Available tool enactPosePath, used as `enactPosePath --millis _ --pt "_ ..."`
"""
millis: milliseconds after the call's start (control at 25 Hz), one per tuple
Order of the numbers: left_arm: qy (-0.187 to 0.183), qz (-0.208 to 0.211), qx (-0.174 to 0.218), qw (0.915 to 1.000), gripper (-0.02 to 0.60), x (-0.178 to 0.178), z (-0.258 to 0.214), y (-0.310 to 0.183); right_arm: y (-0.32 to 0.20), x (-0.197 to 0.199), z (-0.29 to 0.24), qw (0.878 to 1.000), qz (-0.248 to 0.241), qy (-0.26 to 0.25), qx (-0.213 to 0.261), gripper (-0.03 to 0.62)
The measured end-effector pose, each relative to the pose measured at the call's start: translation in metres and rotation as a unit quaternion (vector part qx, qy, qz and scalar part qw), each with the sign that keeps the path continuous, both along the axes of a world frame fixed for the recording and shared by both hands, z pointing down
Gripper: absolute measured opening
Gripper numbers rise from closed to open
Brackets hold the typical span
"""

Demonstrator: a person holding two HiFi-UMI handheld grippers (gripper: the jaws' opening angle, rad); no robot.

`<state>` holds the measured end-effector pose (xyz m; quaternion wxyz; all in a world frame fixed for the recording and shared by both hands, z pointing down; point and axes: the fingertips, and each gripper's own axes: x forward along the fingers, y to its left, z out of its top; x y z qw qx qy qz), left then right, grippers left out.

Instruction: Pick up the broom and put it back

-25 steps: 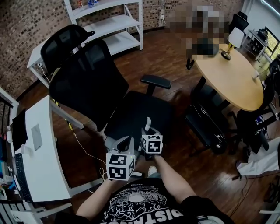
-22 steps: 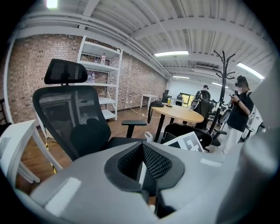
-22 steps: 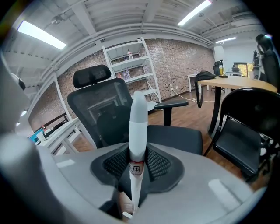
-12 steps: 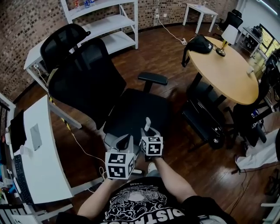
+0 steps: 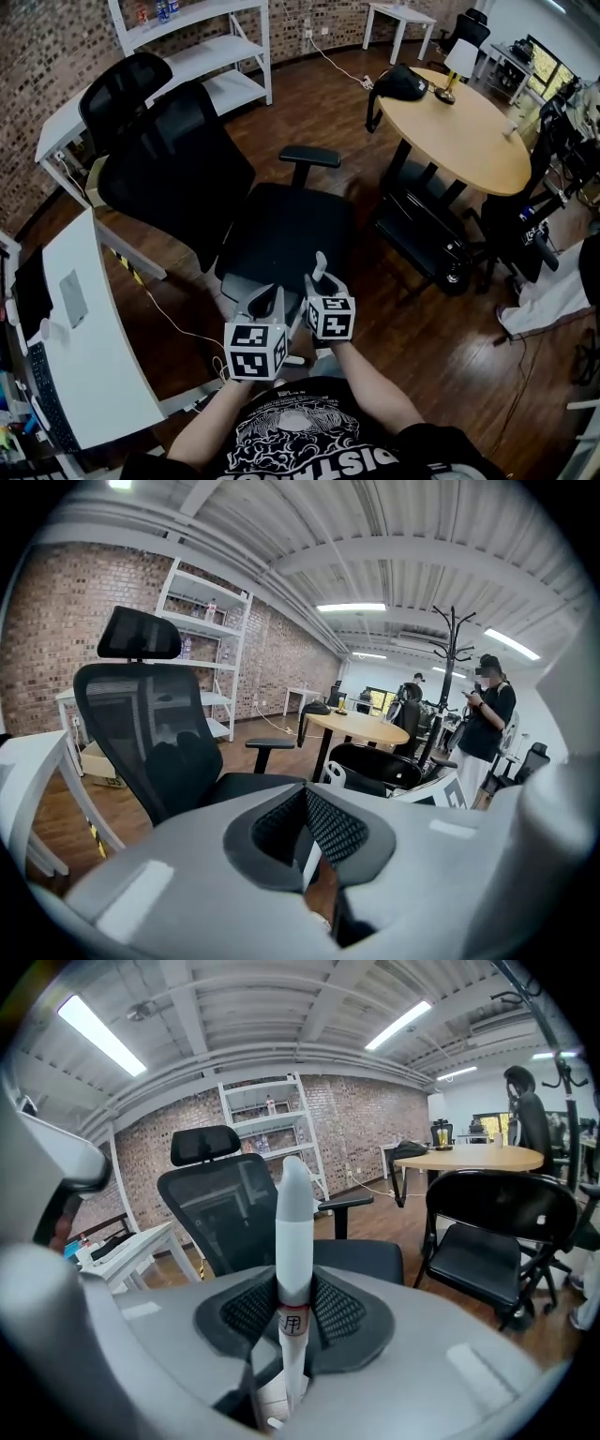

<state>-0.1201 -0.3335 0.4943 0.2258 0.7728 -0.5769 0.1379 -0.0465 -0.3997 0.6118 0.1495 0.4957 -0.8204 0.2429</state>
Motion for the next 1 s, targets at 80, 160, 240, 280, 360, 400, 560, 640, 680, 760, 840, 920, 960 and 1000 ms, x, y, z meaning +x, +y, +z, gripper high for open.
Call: enactPosePath --millis 80,160,240,280,360,400,560,640,680,760,840,920,960,1000 --pt "0.002 0.010 0.003 0.9999 0.006 0.004 -0.001 0.009 0.012 0.003 -0.005 1.000 0.005 0.001 0.006 0.098" --pt "0.004 0.020 0.006 0.9998 0.006 0.007 -0.003 0.017 0.026 0.006 -0.010 1.000 0.011 0.000 0.011 0.098" --pt "0.007 0.028 0.008 0.9996 0.006 0.011 -0.003 0.025 0.040 0.009 -0.016 1.000 0.016 -0.005 0.015 0.098" --pt "0.009 0.032 0.009 0.9994 0.006 0.013 -0.003 0.029 0.049 0.011 -0.020 1.000 0.018 -0.007 0.018 0.098" --pt "0.013 0.039 0.011 0.9991 0.006 0.018 -0.003 0.037 0.066 0.015 -0.027 0.999 0.018 -0.008 0.026 0.098" --pt "0.015 0.043 0.012 0.9989 0.006 0.020 -0.003 0.040 0.074 0.016 -0.031 0.999 0.017 -0.008 0.031 0.098" --pt "0.023 0.060 0.013 0.9978 0.006 0.029 -0.002 0.054 0.104 0.017 -0.051 0.998 0.010 -0.002 0.059 0.098" --pt "0.027 0.073 0.013 0.9969 0.006 0.037 -0.001 0.062 0.118 0.019 -0.061 0.997 0.010 0.005 0.072 0.098" --pt "0.030 0.079 0.013 0.9963 0.006 0.042 -0.001 0.066 0.123 0.021 -0.066 0.997 0.013 0.009 0.078 0.098" --pt "0.035 0.090 0.016 0.9952 0.006 0.050 -0.001 0.071 0.132 0.030 -0.077 0.996 0.022 0.015 0.090 0.098" --pt "0.039 0.097 0.021 0.9943 0.006 0.056 -0.002 0.073 0.136 0.040 -0.091 0.994 0.033 0.018 0.105 0.098" --pt "0.045 0.102 0.027 0.9934 0.006 0.062 -0.005 0.074 0.139 0.052 -0.107 0.992 0.044 0.018 0.118 0.097" --pt "0.048 0.105 0.031 0.9929 0.006 0.065 -0.007 0.075 0.140 0.058 -0.115 0.991 0.051 0.016 0.121 0.097" --pt "0.053 0.106 0.034 0.9923 0.006 0.068 -0.009 0.076 0.141 0.065 -0.123 0.990 0.058 0.014 0.124 0.097"
